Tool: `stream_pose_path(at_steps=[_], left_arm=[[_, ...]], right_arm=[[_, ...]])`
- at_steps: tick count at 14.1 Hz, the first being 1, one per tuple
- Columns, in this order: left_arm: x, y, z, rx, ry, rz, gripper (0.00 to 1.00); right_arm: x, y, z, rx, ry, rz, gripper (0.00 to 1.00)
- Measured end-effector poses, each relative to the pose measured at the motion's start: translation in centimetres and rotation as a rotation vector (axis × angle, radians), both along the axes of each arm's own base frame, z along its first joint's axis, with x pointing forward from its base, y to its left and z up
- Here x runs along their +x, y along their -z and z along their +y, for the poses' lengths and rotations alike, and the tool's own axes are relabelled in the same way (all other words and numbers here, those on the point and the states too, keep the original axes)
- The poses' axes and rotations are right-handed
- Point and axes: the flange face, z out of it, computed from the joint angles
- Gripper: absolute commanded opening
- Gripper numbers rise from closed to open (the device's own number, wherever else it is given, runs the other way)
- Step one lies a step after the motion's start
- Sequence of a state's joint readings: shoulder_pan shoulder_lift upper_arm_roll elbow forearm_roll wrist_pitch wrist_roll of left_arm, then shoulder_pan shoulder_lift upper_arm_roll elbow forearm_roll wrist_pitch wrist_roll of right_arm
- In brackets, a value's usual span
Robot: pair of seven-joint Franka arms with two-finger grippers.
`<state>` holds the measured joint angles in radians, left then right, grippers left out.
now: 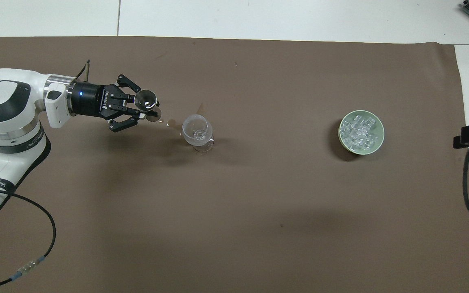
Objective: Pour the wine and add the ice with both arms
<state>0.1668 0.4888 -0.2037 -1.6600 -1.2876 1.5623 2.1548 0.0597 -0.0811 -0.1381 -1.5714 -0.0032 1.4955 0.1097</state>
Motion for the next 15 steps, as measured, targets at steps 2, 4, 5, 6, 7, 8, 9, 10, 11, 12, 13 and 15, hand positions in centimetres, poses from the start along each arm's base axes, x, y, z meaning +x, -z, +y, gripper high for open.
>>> stream_pose_path(at_steps=[2,4,5,6,7,8,9,10,11,12,13,15], left_arm=[[-0.8,-0.4,0.0,0.011,-0.006,0.004,0.02],[-1.7,0.1,0.1,0.02,-0.01,0.023,0.02],[-2.1,0.3,0.2,0.025,-0.013,0.031,0.02],[-2.4,0.5,0.2,0.032,-0.02,0.038,0.02],[-2.8,0.7,0.2,0.037,-0.023,0.043,0.02],[-3.0,0.8,0.1,0.041,-0.025,0.047,0.02],[-3.2,0.9,0.0,0.046,-0.032,0.049,0.02],[-3.3,1.1,-0.1,0.048,-0.038,0.052,0.02],[-3.3,1.2,-0.5,0.048,-0.043,0.053,0.02],[-3.3,1.3,-0.9,0.052,-0.046,0.053,0.02],[-3.3,1.4,-1.2,0.056,-0.047,0.052,0.02],[-3.4,1.4,-1.9,0.057,-0.041,0.051,0.02]], right_arm=[[0.0,0.0,0.0,0.0,0.0,0.0,1.0],[0.0,0.0,0.0,0.0,0.0,0.0,1.0],[0.0,0.0,0.0,0.0,0.0,0.0,1.0],[0.0,0.0,0.0,0.0,0.0,0.0,1.0],[0.0,0.0,0.0,0.0,0.0,0.0,1.0],[0.0,0.0,0.0,0.0,0.0,0.0,1.0],[0.0,0.0,0.0,0.0,0.0,0.0,1.0],[0.0,0.0,0.0,0.0,0.0,0.0,1.0],[0.0,0.0,0.0,0.0,0.0,0.0,1.0],[0.0,0.0,0.0,0.0,0.0,0.0,1.0],[0.0,0.0,0.0,0.0,0.0,0.0,1.0],[0.0,0.0,0.0,0.0,0.0,0.0,1.0]])
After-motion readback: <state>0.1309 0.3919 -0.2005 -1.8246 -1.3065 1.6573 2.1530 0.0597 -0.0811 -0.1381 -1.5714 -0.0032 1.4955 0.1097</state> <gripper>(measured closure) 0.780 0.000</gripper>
